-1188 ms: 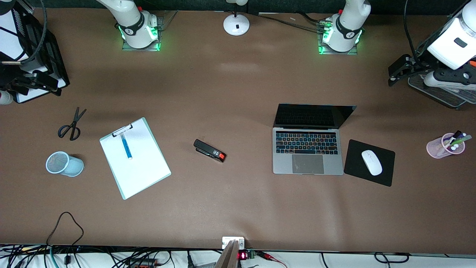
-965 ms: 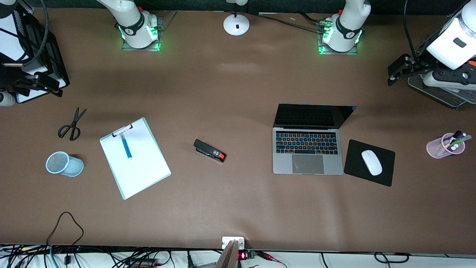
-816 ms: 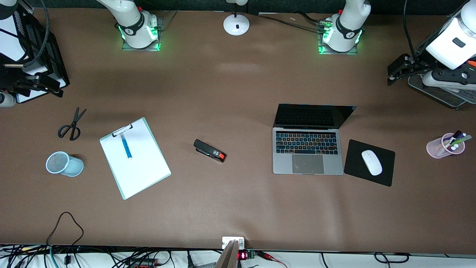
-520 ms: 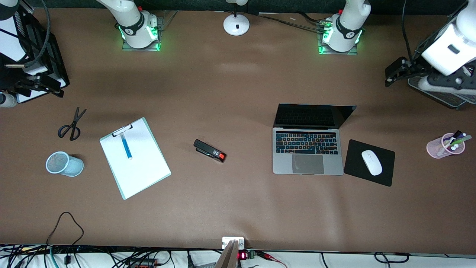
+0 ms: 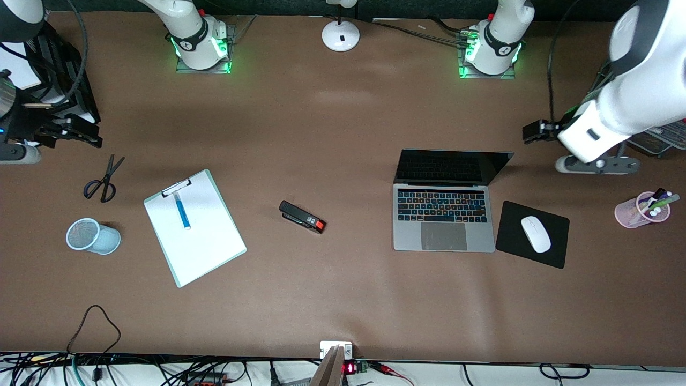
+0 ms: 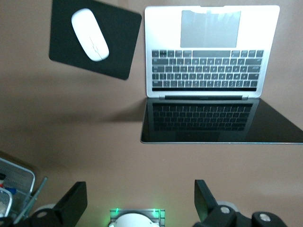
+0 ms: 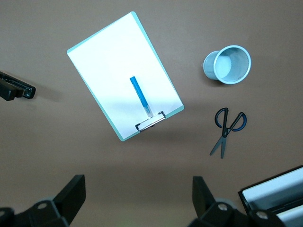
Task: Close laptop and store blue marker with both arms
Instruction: 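Reach the left gripper to the laptop lid while the right gripper reaches the marker, then push the laptop lid shut with the left gripper while the right gripper grasps the marker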
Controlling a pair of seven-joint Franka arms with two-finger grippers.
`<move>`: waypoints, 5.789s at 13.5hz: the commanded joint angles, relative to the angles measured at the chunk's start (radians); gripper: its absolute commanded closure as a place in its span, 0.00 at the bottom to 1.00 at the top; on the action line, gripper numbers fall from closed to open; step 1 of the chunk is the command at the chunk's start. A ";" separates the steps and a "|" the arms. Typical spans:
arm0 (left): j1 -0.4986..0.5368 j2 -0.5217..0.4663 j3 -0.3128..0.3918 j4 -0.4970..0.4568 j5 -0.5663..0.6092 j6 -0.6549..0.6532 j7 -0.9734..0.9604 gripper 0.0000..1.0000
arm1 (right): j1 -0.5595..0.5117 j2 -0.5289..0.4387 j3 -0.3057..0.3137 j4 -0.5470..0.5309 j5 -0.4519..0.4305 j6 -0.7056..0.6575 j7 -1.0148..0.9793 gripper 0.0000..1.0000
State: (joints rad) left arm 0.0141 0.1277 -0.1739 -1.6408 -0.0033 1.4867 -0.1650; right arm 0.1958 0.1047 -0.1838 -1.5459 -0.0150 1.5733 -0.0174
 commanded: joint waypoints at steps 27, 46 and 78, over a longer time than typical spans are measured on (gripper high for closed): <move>0.001 0.062 -0.205 -0.347 -0.110 0.303 -0.232 0.00 | 0.010 0.466 0.000 0.003 0.076 0.408 -0.334 0.00; -0.005 0.303 -0.193 -0.166 -0.058 0.575 -0.199 0.00 | -0.016 0.627 0.038 -0.003 0.170 0.559 -0.469 0.13; 0.029 0.480 -0.179 -0.028 0.155 0.799 -0.206 0.00 | -0.010 0.644 0.033 -0.043 0.132 0.582 -0.481 0.60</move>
State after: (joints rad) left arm 0.0307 0.6919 -0.3521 -1.6547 0.1225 2.3429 -0.3711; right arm 0.1871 0.7477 -0.1530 -1.5824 0.1288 2.1414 -0.4863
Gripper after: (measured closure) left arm 0.000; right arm 0.586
